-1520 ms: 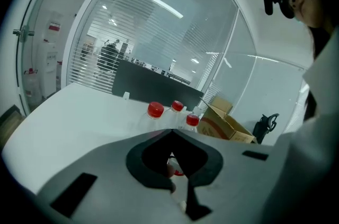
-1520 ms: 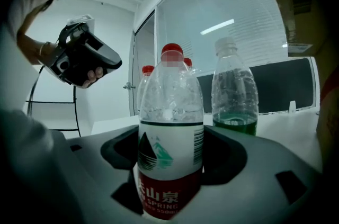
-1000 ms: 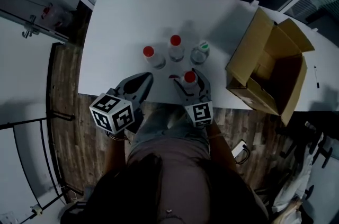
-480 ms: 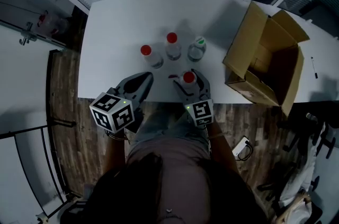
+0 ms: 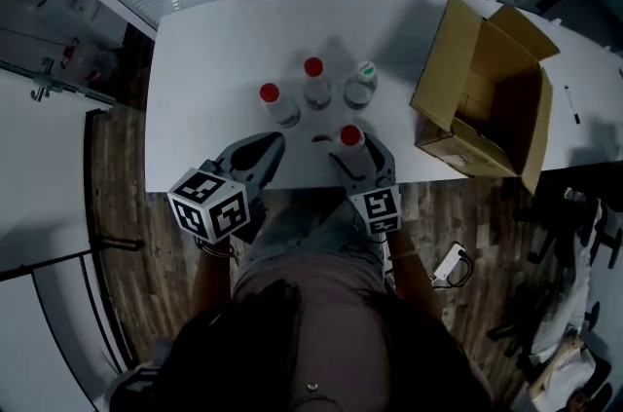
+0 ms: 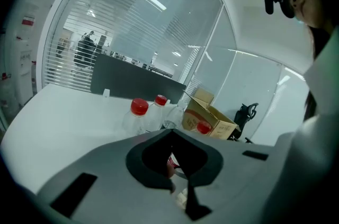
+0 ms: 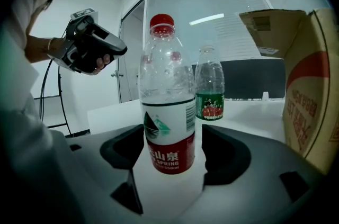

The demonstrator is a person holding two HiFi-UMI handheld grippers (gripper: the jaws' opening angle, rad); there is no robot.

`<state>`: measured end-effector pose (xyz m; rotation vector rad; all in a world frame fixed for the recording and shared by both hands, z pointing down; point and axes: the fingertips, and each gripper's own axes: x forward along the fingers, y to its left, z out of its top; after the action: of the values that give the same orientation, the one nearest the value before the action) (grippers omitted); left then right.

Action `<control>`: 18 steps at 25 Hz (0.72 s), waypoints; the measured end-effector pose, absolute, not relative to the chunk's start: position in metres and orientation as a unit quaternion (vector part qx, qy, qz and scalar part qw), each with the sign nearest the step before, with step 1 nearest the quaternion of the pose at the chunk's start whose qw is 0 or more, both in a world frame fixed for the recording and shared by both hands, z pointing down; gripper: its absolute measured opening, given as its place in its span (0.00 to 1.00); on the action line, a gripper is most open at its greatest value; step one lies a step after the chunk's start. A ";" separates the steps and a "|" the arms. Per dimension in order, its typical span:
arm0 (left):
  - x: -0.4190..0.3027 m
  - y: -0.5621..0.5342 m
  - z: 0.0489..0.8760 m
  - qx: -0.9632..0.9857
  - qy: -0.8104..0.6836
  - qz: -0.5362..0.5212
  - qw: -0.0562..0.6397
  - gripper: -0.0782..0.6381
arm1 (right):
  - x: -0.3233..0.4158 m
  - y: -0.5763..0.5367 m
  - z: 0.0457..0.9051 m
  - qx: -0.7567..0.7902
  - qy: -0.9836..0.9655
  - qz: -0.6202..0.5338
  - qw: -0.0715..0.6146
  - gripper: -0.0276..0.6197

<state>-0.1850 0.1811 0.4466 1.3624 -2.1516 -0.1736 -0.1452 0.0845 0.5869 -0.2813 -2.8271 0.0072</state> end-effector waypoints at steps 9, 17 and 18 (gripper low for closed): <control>-0.180 0.200 0.449 0.545 -0.786 -0.055 0.285 0.12 | -0.107 0.082 0.600 -0.039 -0.983 -0.001 0.181 0.54; -0.177 0.227 0.456 0.551 -0.783 -0.051 0.283 0.12 | -0.081 0.075 0.589 0.017 -0.984 0.006 0.177 0.54; -0.176 0.230 0.456 0.549 -0.785 -0.051 0.282 0.12 | -0.078 0.074 0.585 0.021 -0.984 0.006 0.176 0.54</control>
<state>-0.1764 0.2297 0.4565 1.4704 -2.1032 -0.1373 -0.0775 0.0739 0.5855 0.0588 -2.7874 0.0161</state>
